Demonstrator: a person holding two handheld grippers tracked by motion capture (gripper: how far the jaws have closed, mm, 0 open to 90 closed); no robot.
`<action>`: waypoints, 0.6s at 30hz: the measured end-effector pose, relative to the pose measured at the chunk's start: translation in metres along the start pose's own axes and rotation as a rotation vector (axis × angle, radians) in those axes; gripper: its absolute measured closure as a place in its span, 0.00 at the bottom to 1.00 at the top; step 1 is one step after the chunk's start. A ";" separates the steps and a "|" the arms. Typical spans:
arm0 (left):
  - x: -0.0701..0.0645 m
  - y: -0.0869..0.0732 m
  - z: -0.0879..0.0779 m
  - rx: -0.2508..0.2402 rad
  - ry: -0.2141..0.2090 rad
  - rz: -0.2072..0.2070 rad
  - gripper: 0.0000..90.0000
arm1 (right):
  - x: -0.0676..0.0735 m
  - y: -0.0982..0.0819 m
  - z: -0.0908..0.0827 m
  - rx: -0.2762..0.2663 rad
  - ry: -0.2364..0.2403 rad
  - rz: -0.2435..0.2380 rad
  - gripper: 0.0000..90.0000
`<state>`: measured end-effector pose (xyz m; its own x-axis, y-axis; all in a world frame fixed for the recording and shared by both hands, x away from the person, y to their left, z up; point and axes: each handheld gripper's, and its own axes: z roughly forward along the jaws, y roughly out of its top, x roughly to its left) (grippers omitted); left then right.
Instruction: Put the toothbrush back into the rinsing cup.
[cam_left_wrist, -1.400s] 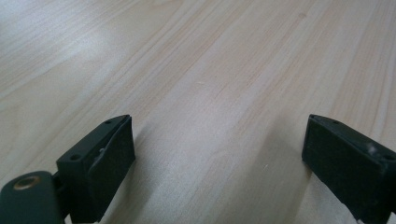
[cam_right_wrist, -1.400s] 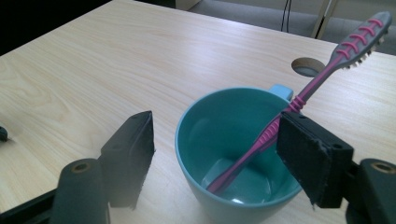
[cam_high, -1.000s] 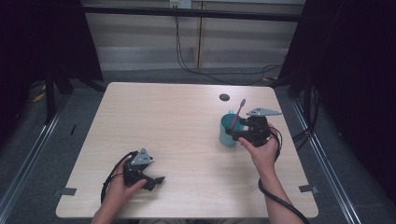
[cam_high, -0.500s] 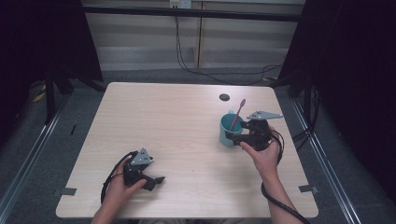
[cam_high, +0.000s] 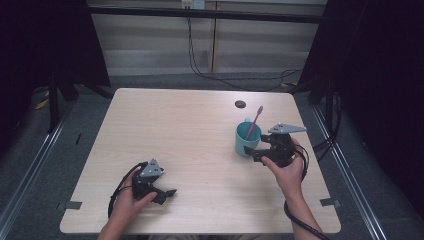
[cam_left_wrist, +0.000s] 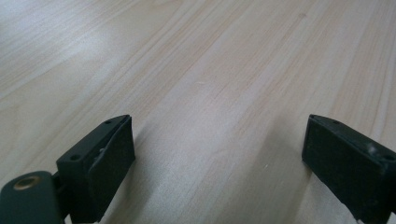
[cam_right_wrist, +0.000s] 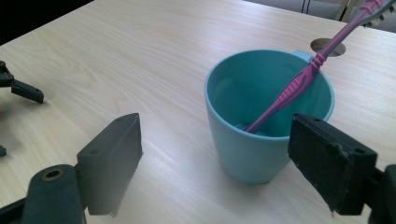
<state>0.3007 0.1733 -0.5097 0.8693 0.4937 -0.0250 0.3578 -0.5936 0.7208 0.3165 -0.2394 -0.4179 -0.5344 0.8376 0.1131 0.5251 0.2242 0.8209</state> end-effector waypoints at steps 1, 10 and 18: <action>0.000 0.000 0.000 -0.001 -0.001 -0.002 0.10 | 0.000 -0.001 -0.001 0.000 -0.001 0.000 0.19; 0.000 0.000 0.000 0.002 -0.003 -0.001 0.10 | -0.003 -0.013 -0.011 -0.003 0.014 -0.002 0.18; 0.000 0.000 0.000 0.000 -0.002 -0.001 0.10 | -0.009 -0.025 -0.016 0.008 0.014 0.005 0.18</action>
<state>0.3008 0.1734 -0.5098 0.8693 0.4935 -0.0272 0.3591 -0.5929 0.7208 0.2973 -0.2603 -0.4304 -0.5408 0.8317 0.1255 0.5336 0.2239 0.8155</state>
